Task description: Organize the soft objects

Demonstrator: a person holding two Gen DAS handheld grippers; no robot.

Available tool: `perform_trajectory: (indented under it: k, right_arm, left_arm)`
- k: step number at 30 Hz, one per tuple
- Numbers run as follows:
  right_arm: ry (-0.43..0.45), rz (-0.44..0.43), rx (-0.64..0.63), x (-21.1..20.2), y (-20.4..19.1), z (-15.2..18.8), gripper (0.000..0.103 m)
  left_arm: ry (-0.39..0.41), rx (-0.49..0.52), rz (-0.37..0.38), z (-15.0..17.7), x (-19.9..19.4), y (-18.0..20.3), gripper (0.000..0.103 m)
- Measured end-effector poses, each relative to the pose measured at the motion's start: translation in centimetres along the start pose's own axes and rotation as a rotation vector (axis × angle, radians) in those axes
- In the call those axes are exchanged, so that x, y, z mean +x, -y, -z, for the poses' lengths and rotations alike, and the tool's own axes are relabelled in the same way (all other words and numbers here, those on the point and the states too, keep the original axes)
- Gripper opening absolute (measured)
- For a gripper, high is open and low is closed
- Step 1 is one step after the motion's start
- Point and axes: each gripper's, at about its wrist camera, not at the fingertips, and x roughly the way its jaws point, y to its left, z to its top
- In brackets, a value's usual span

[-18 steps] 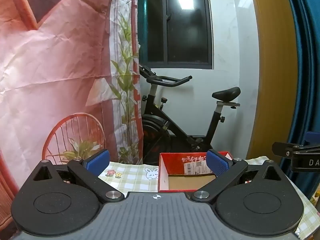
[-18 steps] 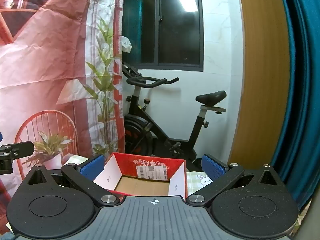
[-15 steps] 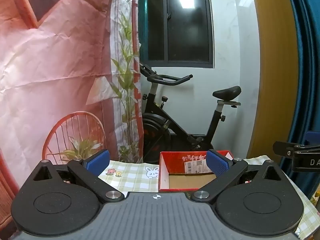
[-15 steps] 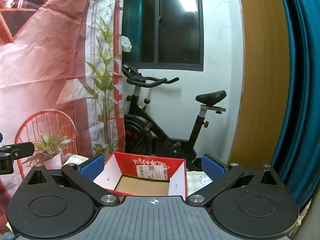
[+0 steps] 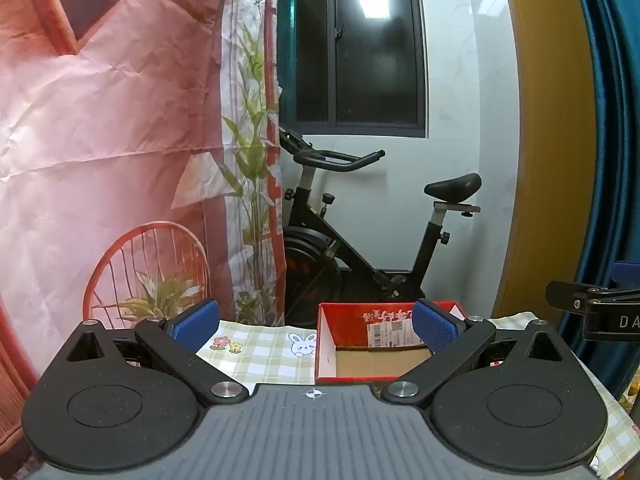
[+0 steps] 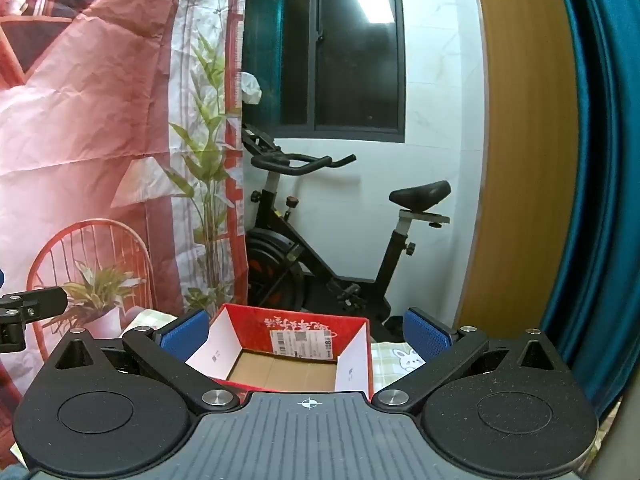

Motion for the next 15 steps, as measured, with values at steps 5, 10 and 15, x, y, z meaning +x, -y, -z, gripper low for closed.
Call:
perform_trajectory:
  k: [5,10,15]
  right_arm:
    - [0.000,-0.002,0.001,0.00,-0.14,-0.08,0.103]
    - [-0.001,-0.001,0.004,0.03,0.04,0.01,0.103]
    - [-0.002,-0.001,0.007,-0.02,0.02,0.04,0.103]
  left_arm:
    - [-0.001,0.001,-0.001,0.13,-0.05,0.07,0.103]
    - [-0.005,-0.012,0.005,0.04,0.08,-0.24,0.103]
    - [-0.002,-0.027,0.017,-0.06,0.17,-0.37,0.103]
